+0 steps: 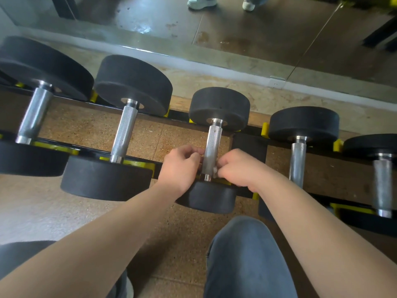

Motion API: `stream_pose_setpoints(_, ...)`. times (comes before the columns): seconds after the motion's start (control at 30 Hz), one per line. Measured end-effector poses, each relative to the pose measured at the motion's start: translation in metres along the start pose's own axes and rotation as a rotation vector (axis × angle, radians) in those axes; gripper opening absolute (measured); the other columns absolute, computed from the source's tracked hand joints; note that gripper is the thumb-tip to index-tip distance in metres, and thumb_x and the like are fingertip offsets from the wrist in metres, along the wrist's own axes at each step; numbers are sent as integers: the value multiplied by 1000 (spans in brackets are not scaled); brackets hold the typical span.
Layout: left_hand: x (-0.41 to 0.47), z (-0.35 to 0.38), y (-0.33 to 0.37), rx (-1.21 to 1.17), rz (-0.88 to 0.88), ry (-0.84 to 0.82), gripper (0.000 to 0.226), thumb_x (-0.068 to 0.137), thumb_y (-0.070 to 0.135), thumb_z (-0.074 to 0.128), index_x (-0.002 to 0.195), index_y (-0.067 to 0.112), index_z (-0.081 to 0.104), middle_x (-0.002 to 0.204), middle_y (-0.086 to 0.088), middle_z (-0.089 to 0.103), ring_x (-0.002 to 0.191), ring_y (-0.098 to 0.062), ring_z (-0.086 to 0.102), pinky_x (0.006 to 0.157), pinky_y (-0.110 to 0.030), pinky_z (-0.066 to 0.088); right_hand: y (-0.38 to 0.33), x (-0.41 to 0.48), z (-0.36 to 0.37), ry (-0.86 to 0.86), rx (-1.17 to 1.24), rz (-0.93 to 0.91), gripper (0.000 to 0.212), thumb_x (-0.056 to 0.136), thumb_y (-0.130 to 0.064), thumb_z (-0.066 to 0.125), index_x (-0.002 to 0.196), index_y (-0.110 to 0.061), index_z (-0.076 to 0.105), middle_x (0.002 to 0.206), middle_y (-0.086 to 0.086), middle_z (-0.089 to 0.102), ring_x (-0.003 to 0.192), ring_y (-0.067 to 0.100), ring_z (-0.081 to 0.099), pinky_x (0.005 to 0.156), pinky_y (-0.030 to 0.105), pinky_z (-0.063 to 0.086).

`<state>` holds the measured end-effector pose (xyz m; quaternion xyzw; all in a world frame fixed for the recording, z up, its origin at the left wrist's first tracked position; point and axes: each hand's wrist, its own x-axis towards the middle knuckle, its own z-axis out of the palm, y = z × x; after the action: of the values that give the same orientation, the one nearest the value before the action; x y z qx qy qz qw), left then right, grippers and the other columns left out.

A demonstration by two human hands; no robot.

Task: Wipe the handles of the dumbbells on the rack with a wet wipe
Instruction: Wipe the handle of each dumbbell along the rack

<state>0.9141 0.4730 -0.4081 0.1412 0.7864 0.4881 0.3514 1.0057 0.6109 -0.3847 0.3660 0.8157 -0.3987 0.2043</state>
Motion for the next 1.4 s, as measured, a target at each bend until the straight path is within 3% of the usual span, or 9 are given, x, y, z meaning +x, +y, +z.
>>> stream_pose_setpoints(0.23,-1,0,0,15,9,12,28,97,21,49,96,32,74,89,3,78,85,-19,75,84,-52,61,0,43,-16,188,938,46,26,97,2,59,110,-16,73,81,5,61,48,8,37,48,25,30)
stream_pose_setpoints(0.47,4,0,-4,17,21,12,28,96,20,49,94,32,74,87,4,78,85,-18,75,85,-49,61,20,20,-2,-267,392,78,24,98,2,56,111,-10,72,77,5,63,46,7,34,48,24,31)
stream_pose_setpoints(0.67,2,1,-4,9,23,2,28,99,21,48,98,32,74,91,4,78,87,-17,75,81,-42,62,5,50,-12,23,1129,72,37,101,6,47,129,-9,65,70,-3,65,38,4,28,46,21,28)
stream_pose_setpoints(0.8,4,0,-6,-27,-3,5,28,93,25,47,94,30,74,88,6,79,86,-17,76,86,-49,61,15,27,-7,-103,633,83,29,99,2,53,118,-11,71,60,-5,63,41,6,36,48,24,36)
stream_pose_setpoints(0.87,3,0,-6,-33,-3,-4,28,92,26,47,94,30,74,88,6,80,87,-17,76,88,-50,60,19,12,-2,-163,380,33,24,98,-4,60,112,-15,76,75,-4,69,48,6,41,50,24,38)
stream_pose_setpoints(1.0,1,1,-4,-24,-3,26,30,96,20,47,93,28,75,85,7,79,85,-16,76,88,-48,60,19,7,-2,347,291,-131,22,98,-25,68,119,-27,74,109,-10,72,90,0,59,82,23,46)
stream_pose_setpoints(1.1,-1,1,-3,-43,-14,59,32,95,18,46,91,26,76,83,5,79,82,-18,76,88,-50,60,12,12,-6,650,193,-348,25,99,-30,65,122,-27,73,114,-15,71,90,-9,58,82,8,42)
stream_pose_setpoints(1.33,-3,5,-1,-64,-20,105,34,77,28,45,88,19,77,82,-5,79,83,-28,77,93,-51,58,21,-9,6,264,-220,-649,21,95,-25,69,114,-23,76,102,-4,65,91,10,61,84,30,53)
stream_pose_setpoints(1.4,-5,5,0,-53,-21,118,31,83,24,47,88,17,77,81,-4,79,81,-25,76,93,-50,59,18,-3,3,341,-204,-644,20,96,-27,68,114,-24,75,101,-7,63,88,8,60,82,28,54)
